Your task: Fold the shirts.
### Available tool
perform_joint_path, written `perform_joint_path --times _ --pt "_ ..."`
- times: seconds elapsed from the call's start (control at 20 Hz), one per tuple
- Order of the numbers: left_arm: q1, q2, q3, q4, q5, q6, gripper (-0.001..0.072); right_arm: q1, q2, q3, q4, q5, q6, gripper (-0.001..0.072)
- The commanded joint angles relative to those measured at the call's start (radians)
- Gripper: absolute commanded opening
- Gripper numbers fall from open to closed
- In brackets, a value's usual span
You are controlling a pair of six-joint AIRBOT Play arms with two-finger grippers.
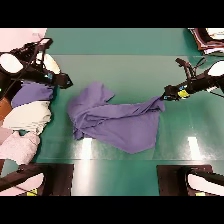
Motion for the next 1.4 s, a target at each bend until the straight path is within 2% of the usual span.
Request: perform_joint_path --times 0.0,0.15,0.3,0.6,0.65,0.7,0.75,0.95,1.35 --pt "0.123 -0.156 0.033 -0.118 -0.048 0.040 0.0551 0.001 0.000 0.000 0.000 0.002 0.000 0.0013" --pt "0.164 -0.323 0.033 -0.159 -0.092 0.065 0.0550 0.001 0.000 0.000 0.000 0.013 0.000 0.0013" --pt "0.162 -0.415 0.033 -0.162 -0.137 0.099 0.0550 0.001 0.000 0.000 0.000 0.015 0.000 0.0013" --pt "0.121 -0.436 0.033 -0.159 -0.143 0.117 0.0548 0.001 0.000 0.000 0.002 0.016 0.000 0.0013" --pt "0.116 -0.436 0.033 -0.159 -0.145 0.117 0.0434 0.001 0.000 0.000 0.006 0.015 0.000 0.0013" --pt "0.116 -0.436 0.033 -0.161 -0.144 0.117 0.0212 0.001 0.000 0.000 0.006 0.015 0.000 0.0013" --pt "0.116 -0.435 0.033 -0.161 -0.138 0.117 0.0026 0.001 0.000 0.000 0.006 0.015 0.000 0.0013" --pt "0.118 -0.372 0.131 -0.152 -0.160 0.098 0.0024 -0.005 0.010 0.089 -0.003 0.024 0.000 0.0013" --pt "0.118 0.087 0.582 -0.140 -0.103 0.098 0.0025 -0.101 0.180 0.587 -0.002 0.017 0.000 0.0013"
